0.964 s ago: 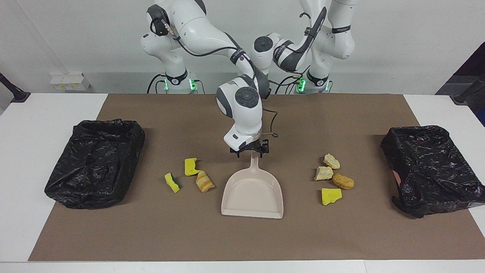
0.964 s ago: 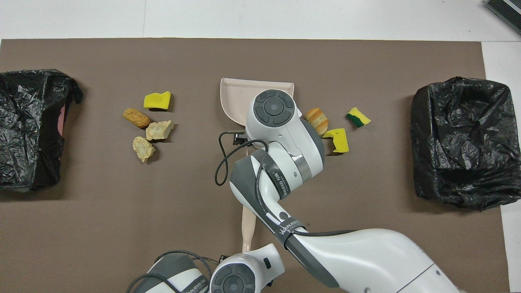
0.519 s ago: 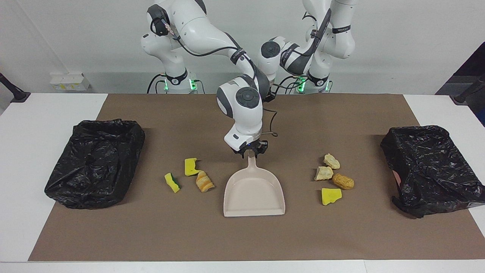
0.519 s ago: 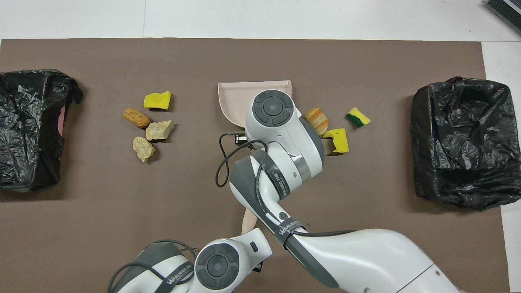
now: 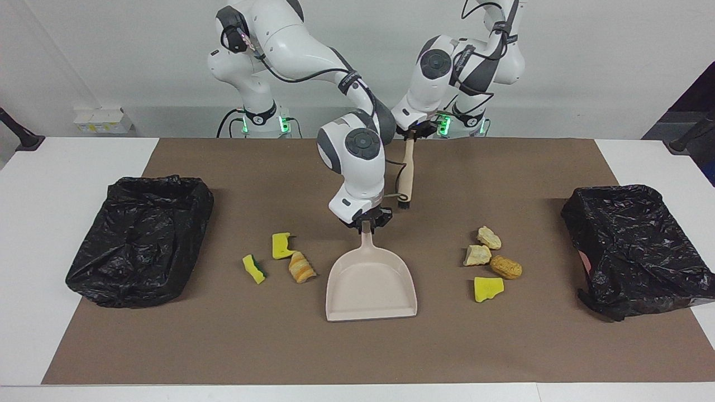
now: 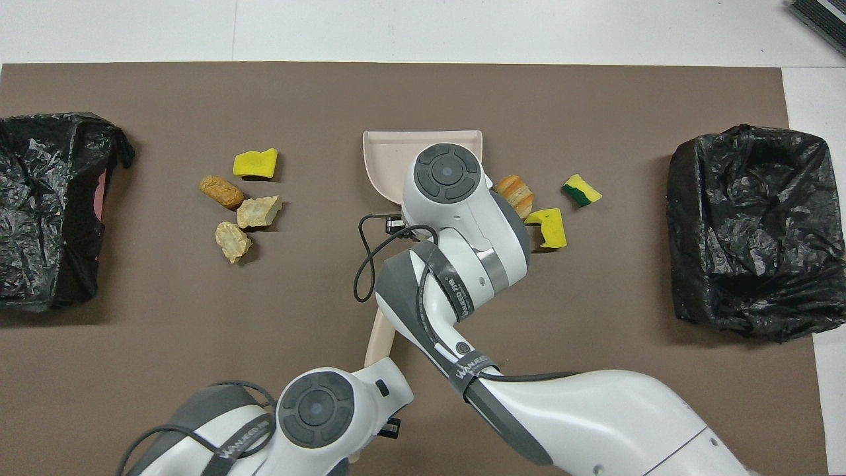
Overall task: Sweep and dump trash in bin
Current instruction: 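Place the dustpan beside the trash pile while the left gripper lifts the brush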
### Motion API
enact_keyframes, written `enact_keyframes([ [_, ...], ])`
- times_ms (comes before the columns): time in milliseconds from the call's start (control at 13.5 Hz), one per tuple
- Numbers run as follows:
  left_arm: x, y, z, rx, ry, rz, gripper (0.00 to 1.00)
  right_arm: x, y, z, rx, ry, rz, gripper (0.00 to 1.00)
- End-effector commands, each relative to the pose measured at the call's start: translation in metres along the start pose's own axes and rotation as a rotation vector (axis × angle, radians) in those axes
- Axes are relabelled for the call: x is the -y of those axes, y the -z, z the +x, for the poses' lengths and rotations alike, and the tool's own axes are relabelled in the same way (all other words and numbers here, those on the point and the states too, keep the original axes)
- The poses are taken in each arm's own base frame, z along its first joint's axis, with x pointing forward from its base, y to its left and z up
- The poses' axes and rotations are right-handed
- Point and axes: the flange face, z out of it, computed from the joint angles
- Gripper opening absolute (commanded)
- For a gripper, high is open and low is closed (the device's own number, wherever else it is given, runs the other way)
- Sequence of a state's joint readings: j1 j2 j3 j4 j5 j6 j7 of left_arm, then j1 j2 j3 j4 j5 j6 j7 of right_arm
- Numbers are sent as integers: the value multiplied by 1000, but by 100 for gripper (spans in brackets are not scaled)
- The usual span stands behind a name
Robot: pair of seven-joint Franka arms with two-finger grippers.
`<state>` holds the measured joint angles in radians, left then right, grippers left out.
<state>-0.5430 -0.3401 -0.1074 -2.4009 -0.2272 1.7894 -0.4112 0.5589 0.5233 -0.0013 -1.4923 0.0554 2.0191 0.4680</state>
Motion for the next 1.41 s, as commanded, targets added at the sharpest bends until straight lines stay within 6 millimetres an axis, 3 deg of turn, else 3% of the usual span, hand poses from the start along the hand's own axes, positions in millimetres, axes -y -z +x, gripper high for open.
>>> enact_keyframes([
  [0,54,17,5,5,100,-4,0,-14,45,-19,5,113,6,0],
  [222,129,33,45,-38,276,-22,0,-45,72,-40,59,351,-4,0],
  [371,176,43,73,-102,337,-11,0,-54,67,-50,137,562,-7,0],
  [519,203,55,115,-133,367,8,0,-61,64,-58,157,740,5,0],
  [593,208,50,142,-135,359,35,0,-60,65,-60,158,875,13,0],
  [741,250,33,180,-207,389,43,0,-67,61,-62,180,1023,12,0],
  [890,279,31,180,-219,274,46,0,-70,59,-64,179,1028,11,0],
  [964,282,23,185,-210,234,45,0,-70,60,-63,168,1027,10,0],
  [1112,266,2,199,-187,193,38,0,-76,57,-59,157,1024,8,0],
  [1334,237,1,205,-192,155,17,0,-88,31,-63,116,1189,15,0],
])
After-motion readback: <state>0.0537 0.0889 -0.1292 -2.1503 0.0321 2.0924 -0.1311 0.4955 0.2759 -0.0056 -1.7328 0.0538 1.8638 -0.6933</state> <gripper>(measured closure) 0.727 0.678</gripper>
